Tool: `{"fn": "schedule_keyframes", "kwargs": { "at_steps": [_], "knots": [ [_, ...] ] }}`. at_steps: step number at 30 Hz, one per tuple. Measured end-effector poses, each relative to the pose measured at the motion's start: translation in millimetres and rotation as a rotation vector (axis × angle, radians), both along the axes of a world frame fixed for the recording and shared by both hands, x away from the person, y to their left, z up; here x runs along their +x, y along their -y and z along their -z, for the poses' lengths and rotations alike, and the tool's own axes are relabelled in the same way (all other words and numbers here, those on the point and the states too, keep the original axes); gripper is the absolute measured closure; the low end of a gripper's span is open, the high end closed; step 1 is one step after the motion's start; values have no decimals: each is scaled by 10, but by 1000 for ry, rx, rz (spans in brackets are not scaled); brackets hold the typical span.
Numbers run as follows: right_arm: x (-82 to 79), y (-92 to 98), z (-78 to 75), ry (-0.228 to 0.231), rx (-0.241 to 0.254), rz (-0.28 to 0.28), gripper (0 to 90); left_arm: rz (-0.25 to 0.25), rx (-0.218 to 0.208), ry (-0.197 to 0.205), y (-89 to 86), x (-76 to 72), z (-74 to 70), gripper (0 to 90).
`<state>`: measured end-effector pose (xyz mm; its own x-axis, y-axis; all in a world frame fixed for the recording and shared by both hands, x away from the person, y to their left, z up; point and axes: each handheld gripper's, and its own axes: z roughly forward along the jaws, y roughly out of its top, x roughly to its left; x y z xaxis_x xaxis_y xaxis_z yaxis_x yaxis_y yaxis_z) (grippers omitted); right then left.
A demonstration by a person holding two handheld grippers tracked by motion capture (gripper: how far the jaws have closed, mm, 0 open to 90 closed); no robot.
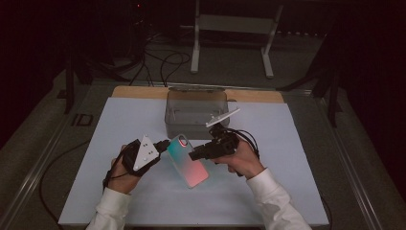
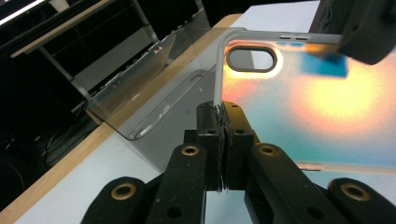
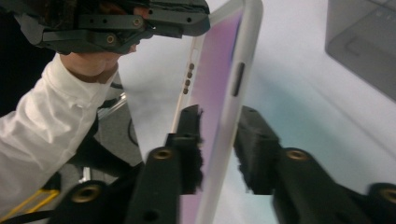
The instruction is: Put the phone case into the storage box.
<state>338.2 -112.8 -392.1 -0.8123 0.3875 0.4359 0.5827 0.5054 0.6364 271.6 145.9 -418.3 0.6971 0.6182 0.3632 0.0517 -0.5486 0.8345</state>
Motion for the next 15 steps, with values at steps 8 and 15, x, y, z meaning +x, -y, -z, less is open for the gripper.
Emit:
{"fn": "schedule_keyframes", "kwargs": {
  "at_steps": [8,15],
  "knots": [
    [25,18,58,-78,23,-12,772,-1,4,16,18,-10,7,886],
    [19,-11,109,-137,12,2,787,-5,2,21,33,-16,8,883]
  ]
}}
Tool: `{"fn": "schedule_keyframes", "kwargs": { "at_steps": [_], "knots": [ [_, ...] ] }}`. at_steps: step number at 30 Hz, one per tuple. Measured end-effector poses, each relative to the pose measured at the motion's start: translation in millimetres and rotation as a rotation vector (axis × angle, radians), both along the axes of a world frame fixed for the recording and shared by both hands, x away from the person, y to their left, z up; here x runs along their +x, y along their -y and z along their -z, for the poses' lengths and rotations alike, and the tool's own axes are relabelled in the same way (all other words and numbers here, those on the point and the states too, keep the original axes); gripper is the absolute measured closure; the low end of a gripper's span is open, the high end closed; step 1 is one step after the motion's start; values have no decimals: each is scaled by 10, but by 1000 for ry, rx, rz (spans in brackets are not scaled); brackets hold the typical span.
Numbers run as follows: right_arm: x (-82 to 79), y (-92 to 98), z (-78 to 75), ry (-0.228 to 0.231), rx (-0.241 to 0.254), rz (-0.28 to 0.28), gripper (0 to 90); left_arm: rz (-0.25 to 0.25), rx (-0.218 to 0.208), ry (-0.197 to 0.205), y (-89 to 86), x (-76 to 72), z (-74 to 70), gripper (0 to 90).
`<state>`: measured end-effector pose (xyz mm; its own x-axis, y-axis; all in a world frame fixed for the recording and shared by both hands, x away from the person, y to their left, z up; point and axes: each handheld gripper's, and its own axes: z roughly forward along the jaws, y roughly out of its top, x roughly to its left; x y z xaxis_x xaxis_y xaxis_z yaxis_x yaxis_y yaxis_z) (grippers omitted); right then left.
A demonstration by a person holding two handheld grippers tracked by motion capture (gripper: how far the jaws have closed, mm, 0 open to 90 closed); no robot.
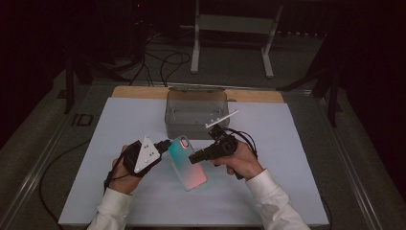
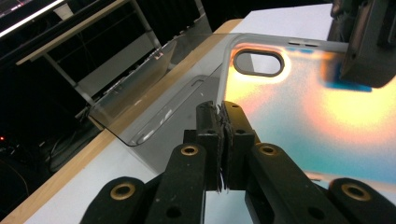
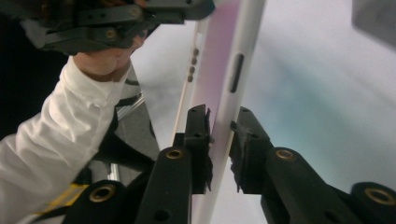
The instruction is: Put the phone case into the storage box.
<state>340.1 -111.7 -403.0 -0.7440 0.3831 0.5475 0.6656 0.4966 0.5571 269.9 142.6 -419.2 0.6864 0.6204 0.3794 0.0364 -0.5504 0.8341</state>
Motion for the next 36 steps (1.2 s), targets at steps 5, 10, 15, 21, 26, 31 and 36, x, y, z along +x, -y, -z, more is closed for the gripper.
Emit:
{"fn": "schedule_keyframes", "kwargs": {
  "at_steps": [5,10,15,21,26,31,36],
  "knots": [
    [-8,-1,0,-41,-7,42,810,1,-9,0,-4,0,-2,880],
    [-34,-14,-5,-28,-28,51,818,2,-16,2,-3,-5,-10,871],
    [-53,-16,-16,1,-47,84,822,-3,-12,-10,7,3,-4,868],
    [-58,-19,-14,10,-53,95,823,14,-28,-18,-19,4,-19,835],
    [-53,-25,-11,14,-52,102,823,17,-51,-25,-15,6,-30,685],
    [-54,-19,-17,15,-50,104,823,2,-94,-43,-29,21,-44,483],
    [-58,-13,-28,21,-47,107,823,-12,-126,-51,-62,31,-61,368]
  ]
}}
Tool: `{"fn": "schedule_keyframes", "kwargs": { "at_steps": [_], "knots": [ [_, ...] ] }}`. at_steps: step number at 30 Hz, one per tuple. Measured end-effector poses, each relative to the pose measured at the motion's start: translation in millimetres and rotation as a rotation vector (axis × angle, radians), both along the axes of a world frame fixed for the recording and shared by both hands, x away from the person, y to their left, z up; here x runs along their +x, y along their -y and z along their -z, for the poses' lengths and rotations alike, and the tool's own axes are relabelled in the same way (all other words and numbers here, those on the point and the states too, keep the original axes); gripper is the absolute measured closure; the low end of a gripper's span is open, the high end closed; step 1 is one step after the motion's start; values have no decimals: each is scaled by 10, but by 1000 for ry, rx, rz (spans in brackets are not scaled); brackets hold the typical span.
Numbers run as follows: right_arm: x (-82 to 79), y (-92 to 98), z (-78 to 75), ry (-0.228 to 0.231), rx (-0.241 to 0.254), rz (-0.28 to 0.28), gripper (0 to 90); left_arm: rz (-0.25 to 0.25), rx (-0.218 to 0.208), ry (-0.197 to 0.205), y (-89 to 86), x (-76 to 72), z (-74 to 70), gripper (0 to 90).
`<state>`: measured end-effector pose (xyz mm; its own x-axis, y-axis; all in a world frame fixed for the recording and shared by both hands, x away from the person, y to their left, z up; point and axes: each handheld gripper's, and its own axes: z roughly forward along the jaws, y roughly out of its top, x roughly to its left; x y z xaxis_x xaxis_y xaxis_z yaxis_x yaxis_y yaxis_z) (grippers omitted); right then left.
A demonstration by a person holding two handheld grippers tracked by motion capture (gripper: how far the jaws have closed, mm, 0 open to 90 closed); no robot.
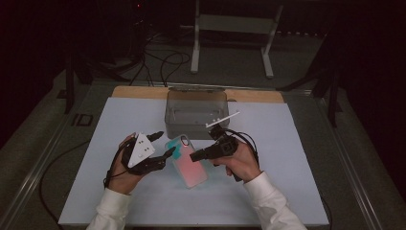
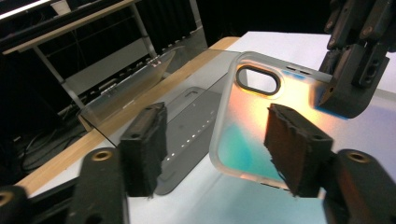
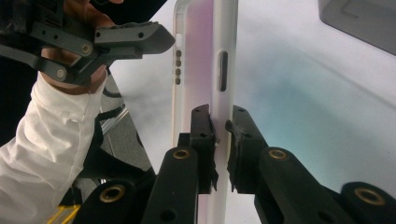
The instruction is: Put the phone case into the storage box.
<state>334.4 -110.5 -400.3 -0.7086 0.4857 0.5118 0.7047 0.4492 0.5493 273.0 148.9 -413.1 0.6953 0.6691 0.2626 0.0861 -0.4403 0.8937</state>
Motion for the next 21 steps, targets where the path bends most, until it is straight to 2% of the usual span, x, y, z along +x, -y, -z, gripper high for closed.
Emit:
{"fn": "schedule_keyframes", "kwargs": {
  "at_steps": [2,6,8,12,21],
  "knots": [
    [-2,2,-4,7,-2,3,823,-26,-6,13,-4,-4,-2,312],
    [-7,-2,-9,11,2,2,822,-80,-20,3,-11,8,-15,151],
    [-9,-4,-13,13,4,1,822,-96,-28,-5,-16,18,-16,123],
    [-17,-8,-26,16,6,1,822,-78,-62,-30,-40,43,-5,14],
    [-22,8,-58,34,19,15,822,-97,-113,-39,-128,56,-24,3]
  ]
}}
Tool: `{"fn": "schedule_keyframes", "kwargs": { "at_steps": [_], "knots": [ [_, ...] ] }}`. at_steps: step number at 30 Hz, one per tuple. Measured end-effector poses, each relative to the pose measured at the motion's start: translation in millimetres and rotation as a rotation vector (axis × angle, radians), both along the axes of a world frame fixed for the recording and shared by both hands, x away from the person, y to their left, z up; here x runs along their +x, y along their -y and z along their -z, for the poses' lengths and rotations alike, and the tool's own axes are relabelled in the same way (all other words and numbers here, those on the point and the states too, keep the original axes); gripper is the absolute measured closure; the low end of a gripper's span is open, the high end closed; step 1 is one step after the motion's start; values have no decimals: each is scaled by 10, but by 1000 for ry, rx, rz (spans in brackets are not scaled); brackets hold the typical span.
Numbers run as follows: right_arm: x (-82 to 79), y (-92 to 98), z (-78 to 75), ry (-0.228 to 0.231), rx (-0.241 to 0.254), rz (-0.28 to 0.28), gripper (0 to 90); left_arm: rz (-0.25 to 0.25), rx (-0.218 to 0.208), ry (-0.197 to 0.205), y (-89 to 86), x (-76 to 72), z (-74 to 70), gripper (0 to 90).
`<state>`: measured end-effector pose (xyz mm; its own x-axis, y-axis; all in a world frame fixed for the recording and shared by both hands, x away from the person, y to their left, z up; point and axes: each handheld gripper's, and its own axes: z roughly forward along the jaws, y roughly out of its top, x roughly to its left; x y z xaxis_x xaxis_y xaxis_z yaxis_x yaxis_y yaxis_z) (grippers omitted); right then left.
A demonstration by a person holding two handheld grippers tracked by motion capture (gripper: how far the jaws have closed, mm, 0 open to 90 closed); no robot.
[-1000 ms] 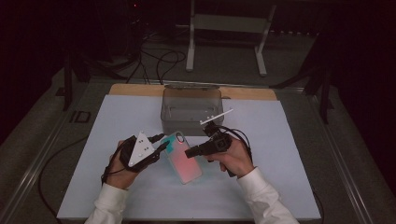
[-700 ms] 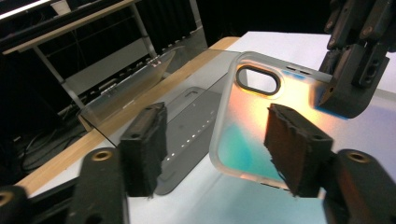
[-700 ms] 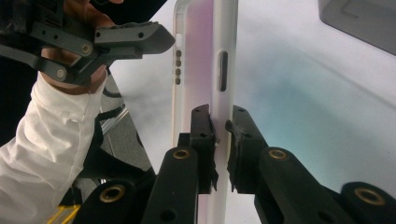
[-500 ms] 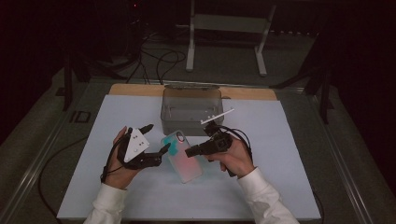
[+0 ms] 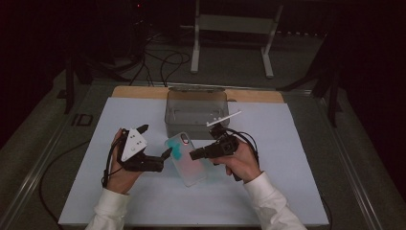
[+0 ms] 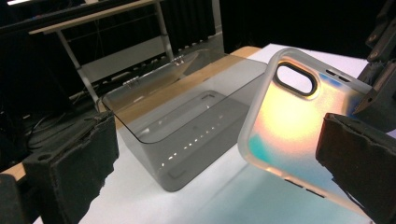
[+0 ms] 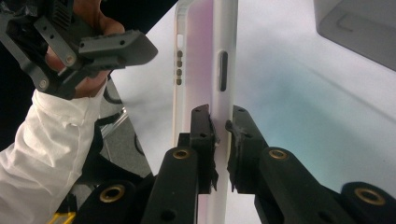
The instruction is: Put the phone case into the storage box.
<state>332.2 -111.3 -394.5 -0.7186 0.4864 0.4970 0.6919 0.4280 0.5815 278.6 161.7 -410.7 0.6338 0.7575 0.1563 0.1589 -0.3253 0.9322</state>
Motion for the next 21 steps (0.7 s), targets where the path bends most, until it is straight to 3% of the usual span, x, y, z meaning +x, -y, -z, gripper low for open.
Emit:
{"fn": "schedule_keyframes", "kwargs": {
  "at_steps": [10,21],
  "knots": [
    [7,24,-29,17,1,35,822,-28,-5,-19,-41,27,23,3],
    [31,48,-60,31,2,78,822,-52,10,-11,-56,30,36,3]
  ]
}}
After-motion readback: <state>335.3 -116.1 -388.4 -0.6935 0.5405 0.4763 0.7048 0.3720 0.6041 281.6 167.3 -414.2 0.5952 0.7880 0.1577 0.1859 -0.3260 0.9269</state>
